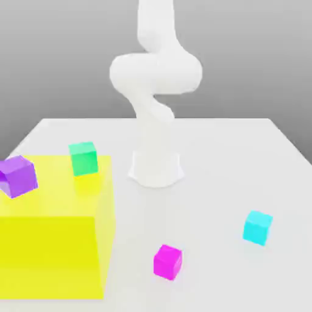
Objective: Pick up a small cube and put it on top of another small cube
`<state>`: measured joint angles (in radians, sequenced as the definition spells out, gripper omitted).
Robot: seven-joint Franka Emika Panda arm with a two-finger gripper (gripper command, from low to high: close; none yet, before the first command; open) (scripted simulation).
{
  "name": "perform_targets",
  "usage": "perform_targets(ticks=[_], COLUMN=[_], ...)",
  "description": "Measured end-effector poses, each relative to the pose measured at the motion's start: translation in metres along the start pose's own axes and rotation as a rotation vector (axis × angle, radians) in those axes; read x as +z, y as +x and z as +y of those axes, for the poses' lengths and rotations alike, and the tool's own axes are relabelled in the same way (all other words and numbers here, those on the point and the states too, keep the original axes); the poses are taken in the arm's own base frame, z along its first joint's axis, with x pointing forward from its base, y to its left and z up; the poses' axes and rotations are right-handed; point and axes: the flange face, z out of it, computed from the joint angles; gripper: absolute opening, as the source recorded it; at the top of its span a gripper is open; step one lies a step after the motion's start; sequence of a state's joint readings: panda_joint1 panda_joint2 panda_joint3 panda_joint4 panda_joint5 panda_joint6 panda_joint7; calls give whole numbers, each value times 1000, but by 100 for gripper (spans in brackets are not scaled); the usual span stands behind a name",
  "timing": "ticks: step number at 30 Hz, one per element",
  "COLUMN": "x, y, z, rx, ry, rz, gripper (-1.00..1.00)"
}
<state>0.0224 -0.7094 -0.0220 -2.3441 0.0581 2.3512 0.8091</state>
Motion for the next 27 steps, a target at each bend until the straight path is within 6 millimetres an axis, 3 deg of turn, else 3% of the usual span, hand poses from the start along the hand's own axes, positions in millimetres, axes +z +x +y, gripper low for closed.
perform_targets(ticks=[3, 7, 13, 17, 22, 27], x=[77, 165, 272, 322, 359, 384], y=[-11, -41, -106, -152, -198, -213], z=[14, 40, 97, 147, 215, 237], rx=[75, 164, 279, 341, 395, 394], ry=[-48, -137, -319, -461, -631, -650], rz=[-113, -229, -334, -353, -316, -303], gripper=[0, 0, 0, 0, 0, 0])
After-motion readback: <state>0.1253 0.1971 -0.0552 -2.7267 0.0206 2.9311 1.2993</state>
